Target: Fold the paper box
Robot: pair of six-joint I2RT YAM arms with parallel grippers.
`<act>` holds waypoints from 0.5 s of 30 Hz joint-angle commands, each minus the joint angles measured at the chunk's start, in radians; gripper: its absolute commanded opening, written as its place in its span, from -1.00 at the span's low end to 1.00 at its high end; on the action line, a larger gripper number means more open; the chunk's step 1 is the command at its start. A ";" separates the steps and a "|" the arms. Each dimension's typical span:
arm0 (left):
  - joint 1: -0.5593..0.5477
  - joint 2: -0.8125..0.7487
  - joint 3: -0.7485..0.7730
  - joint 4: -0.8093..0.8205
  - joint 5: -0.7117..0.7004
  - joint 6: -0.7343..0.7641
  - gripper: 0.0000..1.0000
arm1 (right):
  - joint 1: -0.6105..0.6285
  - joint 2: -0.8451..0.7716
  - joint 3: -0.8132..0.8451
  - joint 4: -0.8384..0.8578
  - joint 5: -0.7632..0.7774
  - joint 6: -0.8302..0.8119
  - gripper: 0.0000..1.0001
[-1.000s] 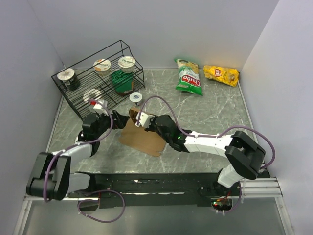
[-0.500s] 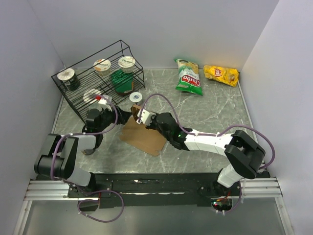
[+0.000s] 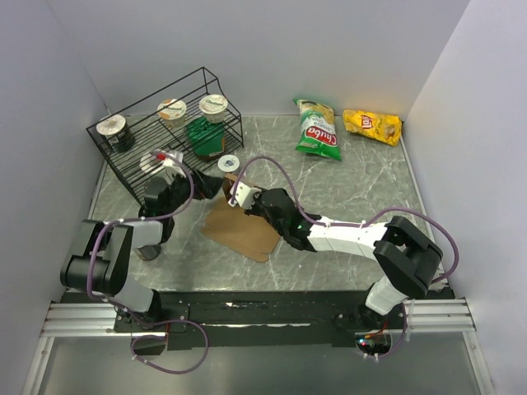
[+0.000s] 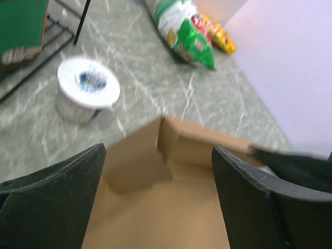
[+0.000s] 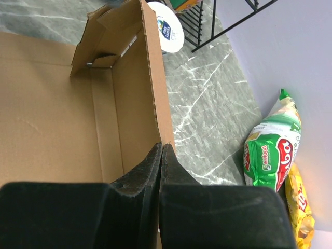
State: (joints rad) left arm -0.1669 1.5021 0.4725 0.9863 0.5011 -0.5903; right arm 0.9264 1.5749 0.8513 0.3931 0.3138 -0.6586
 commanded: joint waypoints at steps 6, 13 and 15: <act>0.000 0.109 0.202 -0.067 0.024 -0.144 0.82 | -0.001 0.053 -0.008 -0.149 -0.021 0.036 -1.00; -0.016 0.167 0.268 -0.181 0.048 -0.115 0.66 | -0.003 0.056 -0.005 -0.152 -0.016 0.037 -1.00; -0.020 0.176 0.267 -0.181 0.053 -0.115 0.60 | -0.003 0.056 -0.006 -0.151 -0.013 0.036 -1.00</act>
State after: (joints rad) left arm -0.1745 1.6630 0.7097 0.8337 0.5182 -0.7006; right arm 0.9264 1.5822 0.8570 0.3939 0.3248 -0.6601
